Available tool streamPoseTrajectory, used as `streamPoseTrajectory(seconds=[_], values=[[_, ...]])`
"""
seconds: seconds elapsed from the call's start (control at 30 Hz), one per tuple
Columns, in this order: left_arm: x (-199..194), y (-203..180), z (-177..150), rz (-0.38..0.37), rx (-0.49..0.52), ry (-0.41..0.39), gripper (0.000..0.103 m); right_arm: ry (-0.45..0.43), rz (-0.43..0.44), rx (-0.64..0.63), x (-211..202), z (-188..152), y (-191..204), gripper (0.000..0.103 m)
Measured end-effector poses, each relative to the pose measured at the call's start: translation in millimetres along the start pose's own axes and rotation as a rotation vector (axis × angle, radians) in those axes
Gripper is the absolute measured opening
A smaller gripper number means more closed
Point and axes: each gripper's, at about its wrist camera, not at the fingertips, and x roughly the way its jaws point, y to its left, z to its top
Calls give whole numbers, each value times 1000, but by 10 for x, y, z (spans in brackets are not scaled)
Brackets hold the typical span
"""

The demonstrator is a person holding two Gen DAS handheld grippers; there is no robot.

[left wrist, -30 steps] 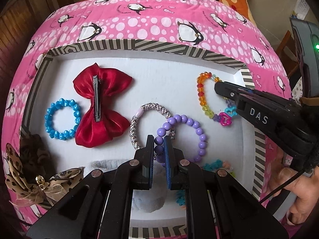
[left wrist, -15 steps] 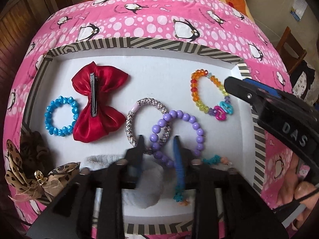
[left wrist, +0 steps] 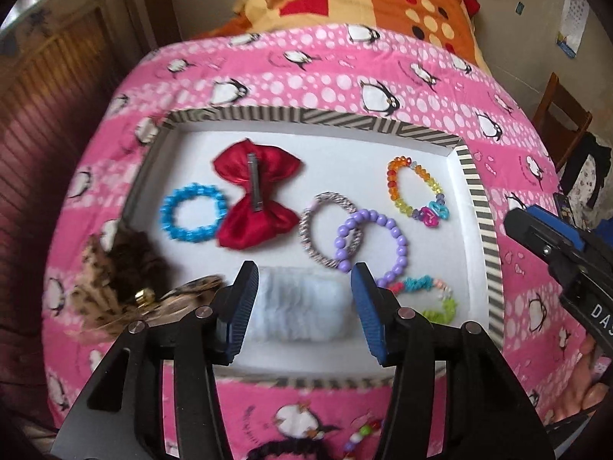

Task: Organize jewelry
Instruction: 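Withdraw both tools and approach the black scrunchie and multicolour bead bracelet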

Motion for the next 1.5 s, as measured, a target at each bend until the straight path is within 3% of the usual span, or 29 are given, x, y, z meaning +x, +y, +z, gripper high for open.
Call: streamPoseTrajectory(seconds=[0.17,0.47,0.8,1.07,1.33,1.5], values=[[-198,165,-203,8,0,-22,50,-5,-18,-8,-213,-193,99,42],[-471,713,-639,-14,-106,-8,52,2,-66,6,-672,-611,97,42],[-582,767,-1204,-26,-70,25,53,34,-78,77,-1036,-1210,-37,42],[-758,734,-1442,-30,-45,-7,53,37,-89,4,-1057,-1570,325,42],[-895,746,-1574,-21,-19,-46,53,73,-41,6,-929,-1763,599,42],[-921,772,-1647,-3,-23,-57,53,74,-35,-13,-892,-1778,743,53]])
